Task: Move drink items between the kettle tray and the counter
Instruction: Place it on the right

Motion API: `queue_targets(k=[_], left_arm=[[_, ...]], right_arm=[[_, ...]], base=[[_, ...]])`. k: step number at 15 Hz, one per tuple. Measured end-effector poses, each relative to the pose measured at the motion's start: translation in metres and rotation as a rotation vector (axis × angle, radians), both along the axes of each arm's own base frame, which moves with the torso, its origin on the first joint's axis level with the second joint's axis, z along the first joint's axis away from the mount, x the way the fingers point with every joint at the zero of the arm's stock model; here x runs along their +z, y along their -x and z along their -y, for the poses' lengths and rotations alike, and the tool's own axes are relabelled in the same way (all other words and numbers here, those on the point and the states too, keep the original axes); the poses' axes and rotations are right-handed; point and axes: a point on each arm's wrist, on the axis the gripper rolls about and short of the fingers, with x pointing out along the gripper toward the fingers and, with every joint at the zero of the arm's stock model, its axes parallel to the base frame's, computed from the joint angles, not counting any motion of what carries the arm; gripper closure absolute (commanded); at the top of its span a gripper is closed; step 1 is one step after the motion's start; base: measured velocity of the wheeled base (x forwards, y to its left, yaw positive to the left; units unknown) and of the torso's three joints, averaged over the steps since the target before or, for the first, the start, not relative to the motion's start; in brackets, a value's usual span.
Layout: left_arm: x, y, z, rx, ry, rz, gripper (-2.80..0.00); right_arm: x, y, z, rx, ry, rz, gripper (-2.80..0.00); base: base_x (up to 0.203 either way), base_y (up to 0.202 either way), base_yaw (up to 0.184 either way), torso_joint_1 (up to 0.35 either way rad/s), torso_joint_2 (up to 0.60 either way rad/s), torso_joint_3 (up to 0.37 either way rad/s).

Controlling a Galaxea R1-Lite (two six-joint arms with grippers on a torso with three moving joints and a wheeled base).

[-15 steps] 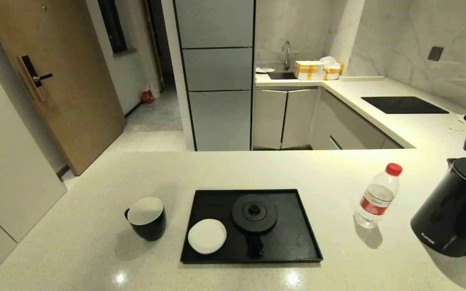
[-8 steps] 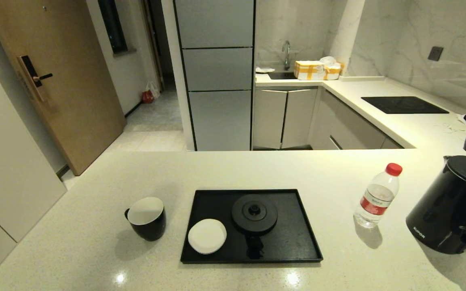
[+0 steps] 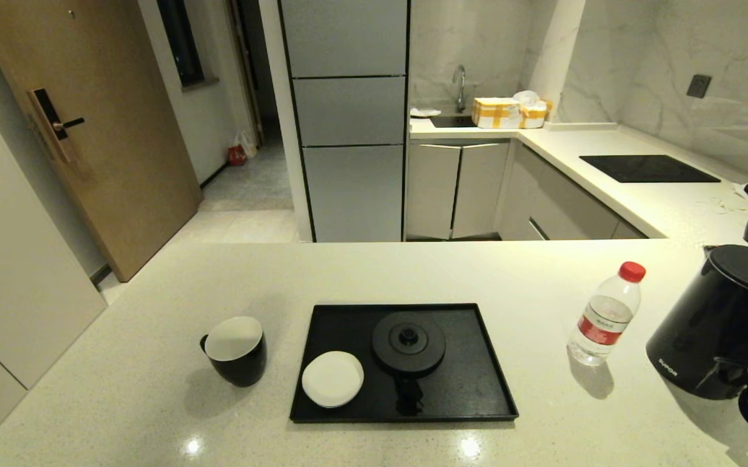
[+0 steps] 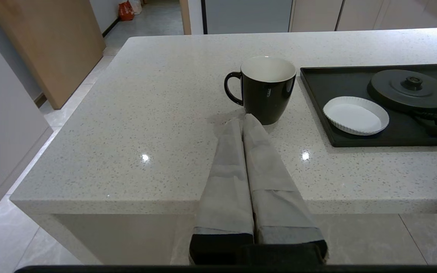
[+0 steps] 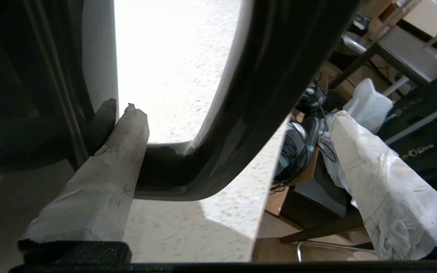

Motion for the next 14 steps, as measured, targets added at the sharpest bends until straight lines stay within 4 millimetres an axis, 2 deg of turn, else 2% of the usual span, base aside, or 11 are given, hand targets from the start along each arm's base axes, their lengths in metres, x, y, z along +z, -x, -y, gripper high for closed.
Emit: queue_targets(k=[8, 14], left_arm=[[0.000, 0.000, 0.000, 0.000, 0.000, 0.000, 0.00], [0.000, 0.000, 0.000, 0.000, 0.000, 0.000, 0.00]], right_arm=[[-0.004, -0.009, -0.016, 0.024, 0.016, -0.014, -2.80], [-0.003, -0.005, -0.020, 0.021, 0.017, -0.021, -2.80]], base=[[0.000, 0.000, 0.000, 0.000, 0.00, 0.000], [0.000, 0.000, 0.000, 0.000, 0.00, 0.000]])
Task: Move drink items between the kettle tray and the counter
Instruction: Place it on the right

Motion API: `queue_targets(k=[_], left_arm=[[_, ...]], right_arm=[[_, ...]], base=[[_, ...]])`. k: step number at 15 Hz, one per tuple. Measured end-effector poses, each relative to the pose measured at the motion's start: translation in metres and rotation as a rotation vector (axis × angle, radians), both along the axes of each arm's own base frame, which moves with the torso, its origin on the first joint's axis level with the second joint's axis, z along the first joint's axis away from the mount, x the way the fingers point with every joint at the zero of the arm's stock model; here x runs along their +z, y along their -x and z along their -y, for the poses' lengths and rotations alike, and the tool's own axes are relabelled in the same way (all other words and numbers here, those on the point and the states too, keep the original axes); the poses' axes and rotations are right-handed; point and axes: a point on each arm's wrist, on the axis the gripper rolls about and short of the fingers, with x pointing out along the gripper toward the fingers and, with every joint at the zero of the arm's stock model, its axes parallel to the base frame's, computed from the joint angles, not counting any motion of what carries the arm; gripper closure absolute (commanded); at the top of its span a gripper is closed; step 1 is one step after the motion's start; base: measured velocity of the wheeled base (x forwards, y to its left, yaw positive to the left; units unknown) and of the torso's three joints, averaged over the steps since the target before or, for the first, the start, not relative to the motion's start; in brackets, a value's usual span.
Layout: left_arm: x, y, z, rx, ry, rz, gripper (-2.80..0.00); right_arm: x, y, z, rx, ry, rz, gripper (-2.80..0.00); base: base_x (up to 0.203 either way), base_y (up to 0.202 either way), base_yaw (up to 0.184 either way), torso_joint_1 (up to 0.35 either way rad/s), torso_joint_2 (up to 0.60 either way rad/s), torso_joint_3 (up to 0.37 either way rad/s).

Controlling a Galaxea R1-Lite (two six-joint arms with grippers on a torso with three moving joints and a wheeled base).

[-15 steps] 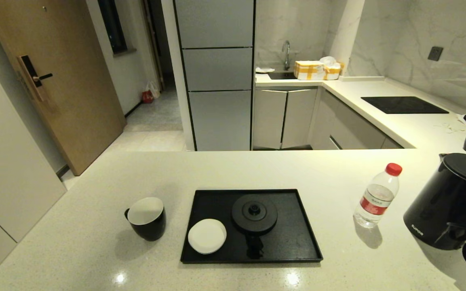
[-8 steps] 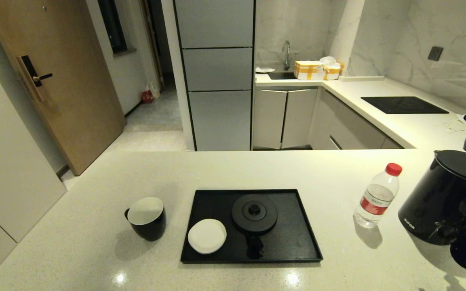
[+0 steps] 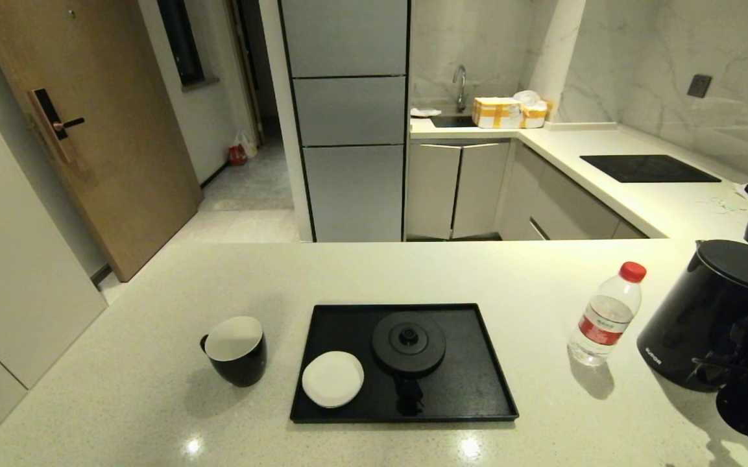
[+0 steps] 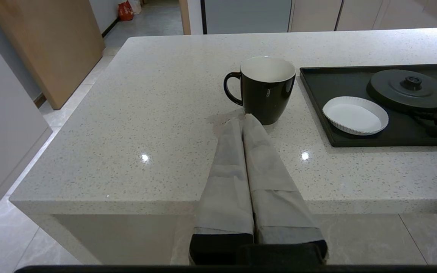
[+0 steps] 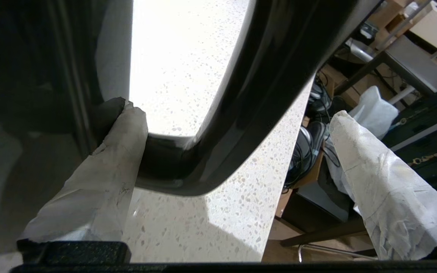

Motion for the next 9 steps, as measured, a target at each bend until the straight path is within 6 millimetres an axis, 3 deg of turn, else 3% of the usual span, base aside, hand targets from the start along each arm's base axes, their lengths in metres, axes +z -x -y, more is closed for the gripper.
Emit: queue_targets(k=[9], left_arm=[[0.000, 0.000, 0.000, 0.000, 0.000, 0.000, 0.00]], right_arm=[[0.015, 0.023, -0.006, -0.004, -0.006, 0.019, -2.80]], base=[[0.000, 0.000, 0.000, 0.000, 0.00, 0.000]])
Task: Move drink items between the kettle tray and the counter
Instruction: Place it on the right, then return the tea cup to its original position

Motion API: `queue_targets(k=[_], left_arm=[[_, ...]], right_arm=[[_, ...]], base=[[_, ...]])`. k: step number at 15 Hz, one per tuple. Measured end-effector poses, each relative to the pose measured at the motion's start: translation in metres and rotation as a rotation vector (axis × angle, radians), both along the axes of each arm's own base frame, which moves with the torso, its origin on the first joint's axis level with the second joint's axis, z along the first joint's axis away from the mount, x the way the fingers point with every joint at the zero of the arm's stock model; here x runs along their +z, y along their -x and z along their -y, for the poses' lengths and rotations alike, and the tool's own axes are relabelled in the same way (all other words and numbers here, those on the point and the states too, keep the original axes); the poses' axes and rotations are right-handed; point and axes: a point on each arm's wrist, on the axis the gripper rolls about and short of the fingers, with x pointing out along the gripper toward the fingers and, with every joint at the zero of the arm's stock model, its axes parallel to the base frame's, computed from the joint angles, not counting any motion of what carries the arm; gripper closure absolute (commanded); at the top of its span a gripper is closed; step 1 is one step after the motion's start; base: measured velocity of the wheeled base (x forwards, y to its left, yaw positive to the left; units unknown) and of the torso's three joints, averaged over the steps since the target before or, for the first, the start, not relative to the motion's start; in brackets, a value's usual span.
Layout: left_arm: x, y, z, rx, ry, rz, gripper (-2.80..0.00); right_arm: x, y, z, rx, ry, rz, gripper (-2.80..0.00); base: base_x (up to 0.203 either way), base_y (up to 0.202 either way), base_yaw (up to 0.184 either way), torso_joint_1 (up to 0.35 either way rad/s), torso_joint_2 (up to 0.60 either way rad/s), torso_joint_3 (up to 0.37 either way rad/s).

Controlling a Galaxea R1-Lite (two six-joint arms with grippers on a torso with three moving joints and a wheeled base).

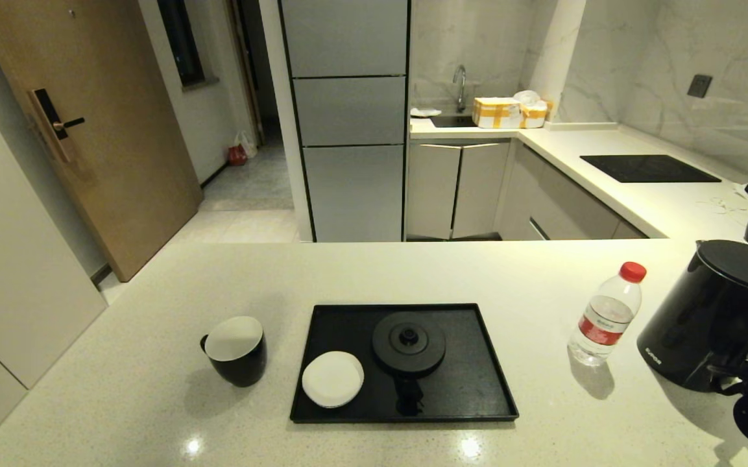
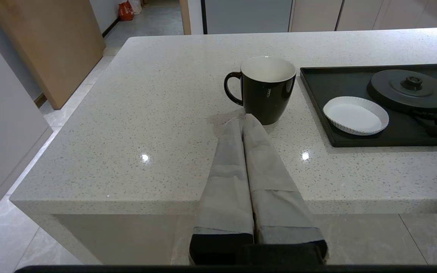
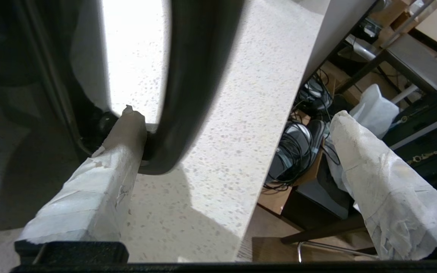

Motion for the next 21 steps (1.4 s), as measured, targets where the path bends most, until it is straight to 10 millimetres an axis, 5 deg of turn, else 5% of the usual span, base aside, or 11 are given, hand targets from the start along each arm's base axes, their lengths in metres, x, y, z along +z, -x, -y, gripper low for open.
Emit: queue_targets(k=[8, 16, 21], left_arm=[[0.000, 0.000, 0.000, 0.000, 0.001, 0.000, 0.00], [0.000, 0.000, 0.000, 0.000, 0.000, -0.001, 0.00], [0.000, 0.000, 0.000, 0.000, 0.001, 0.000, 0.00]], right_arm=[[0.033, 0.037, -0.015, 0.041, 0.021, 0.067, -2.80], [0.058, 0.046, -0.028, 0.111, 0.066, 0.141, -2.80], [0.095, 0.063, -0.032, 0.206, 0.144, 0.212, -2.80]], base=[[0.000, 0.000, 0.000, 0.000, 0.00, 0.000], [0.000, 0.000, 0.000, 0.000, 0.00, 0.000], [0.000, 0.000, 0.000, 0.000, 0.00, 0.000]])
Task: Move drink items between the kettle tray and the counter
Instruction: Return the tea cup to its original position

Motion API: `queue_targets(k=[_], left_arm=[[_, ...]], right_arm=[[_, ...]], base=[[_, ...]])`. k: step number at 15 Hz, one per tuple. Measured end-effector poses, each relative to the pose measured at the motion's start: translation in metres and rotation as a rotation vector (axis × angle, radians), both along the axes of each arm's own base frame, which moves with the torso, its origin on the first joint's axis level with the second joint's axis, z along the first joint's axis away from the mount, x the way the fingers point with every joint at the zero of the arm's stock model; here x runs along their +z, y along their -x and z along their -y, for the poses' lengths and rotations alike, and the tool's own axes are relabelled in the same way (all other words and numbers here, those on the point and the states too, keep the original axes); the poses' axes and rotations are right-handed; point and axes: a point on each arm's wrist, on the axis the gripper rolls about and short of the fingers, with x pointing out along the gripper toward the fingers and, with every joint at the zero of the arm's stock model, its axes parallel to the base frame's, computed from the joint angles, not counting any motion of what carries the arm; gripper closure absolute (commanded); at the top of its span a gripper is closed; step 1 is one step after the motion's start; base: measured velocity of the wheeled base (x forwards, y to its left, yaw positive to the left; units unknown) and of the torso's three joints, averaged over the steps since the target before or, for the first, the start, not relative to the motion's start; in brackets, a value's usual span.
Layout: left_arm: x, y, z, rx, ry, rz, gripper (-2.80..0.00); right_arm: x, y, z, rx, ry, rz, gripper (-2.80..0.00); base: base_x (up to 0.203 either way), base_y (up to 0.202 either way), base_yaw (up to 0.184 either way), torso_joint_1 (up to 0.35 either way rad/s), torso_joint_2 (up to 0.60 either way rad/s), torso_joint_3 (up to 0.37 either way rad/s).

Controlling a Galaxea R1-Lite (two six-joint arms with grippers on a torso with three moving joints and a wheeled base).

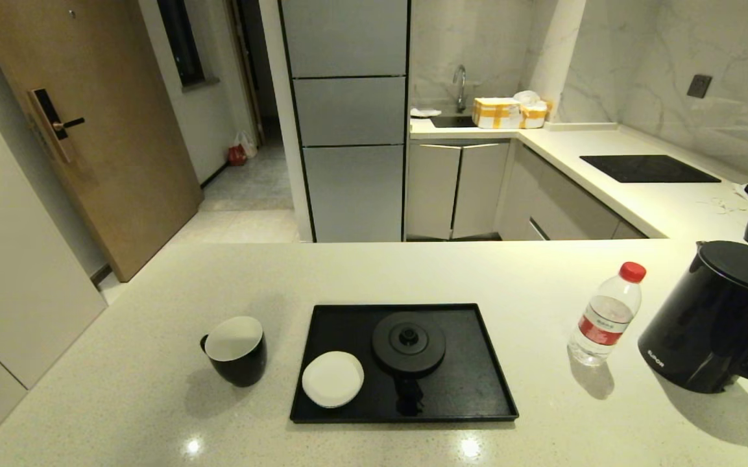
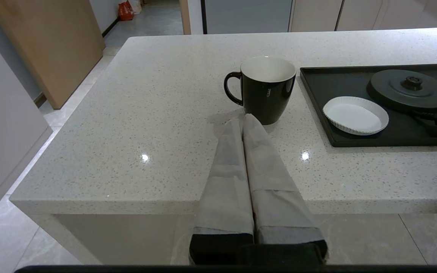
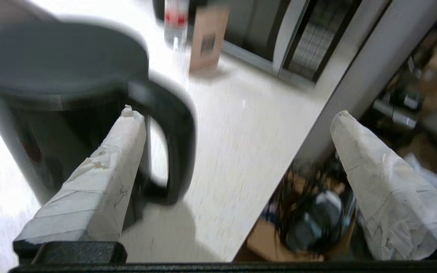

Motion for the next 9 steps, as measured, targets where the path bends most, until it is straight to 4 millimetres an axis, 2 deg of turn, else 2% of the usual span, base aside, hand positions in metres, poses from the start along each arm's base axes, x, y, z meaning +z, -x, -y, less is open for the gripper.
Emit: queue_targets(k=[3, 4, 7, 8, 9], left_arm=[[0.000, 0.000, 0.000, 0.000, 0.000, 0.000, 0.00], [0.000, 0.000, 0.000, 0.000, 0.000, 0.000, 0.00], [0.000, 0.000, 0.000, 0.000, 0.000, 0.000, 0.00], [0.000, 0.000, 0.000, 0.000, 0.000, 0.000, 0.00], [0.000, 0.000, 0.000, 0.000, 0.000, 0.000, 0.00]], right_arm=[[0.045, 0.012, -0.003, 0.012, 0.074, 0.079, -2.80], [0.066, 0.020, -0.005, 0.018, 0.086, 0.121, -2.80], [0.129, 0.057, -0.019, 0.104, 0.073, 0.196, -2.80], [0.144, 0.074, -0.025, 0.174, 0.047, 0.188, 0.00], [0.157, 0.091, -0.029, 0.258, 0.012, 0.181, 0.00]], base=[[0.000, 0.000, 0.000, 0.000, 0.00, 0.000], [0.000, 0.000, 0.000, 0.000, 0.00, 0.000], [0.000, 0.000, 0.000, 0.000, 0.00, 0.000], [0.000, 0.000, 0.000, 0.000, 0.00, 0.000], [0.000, 0.000, 0.000, 0.000, 0.00, 0.000]])
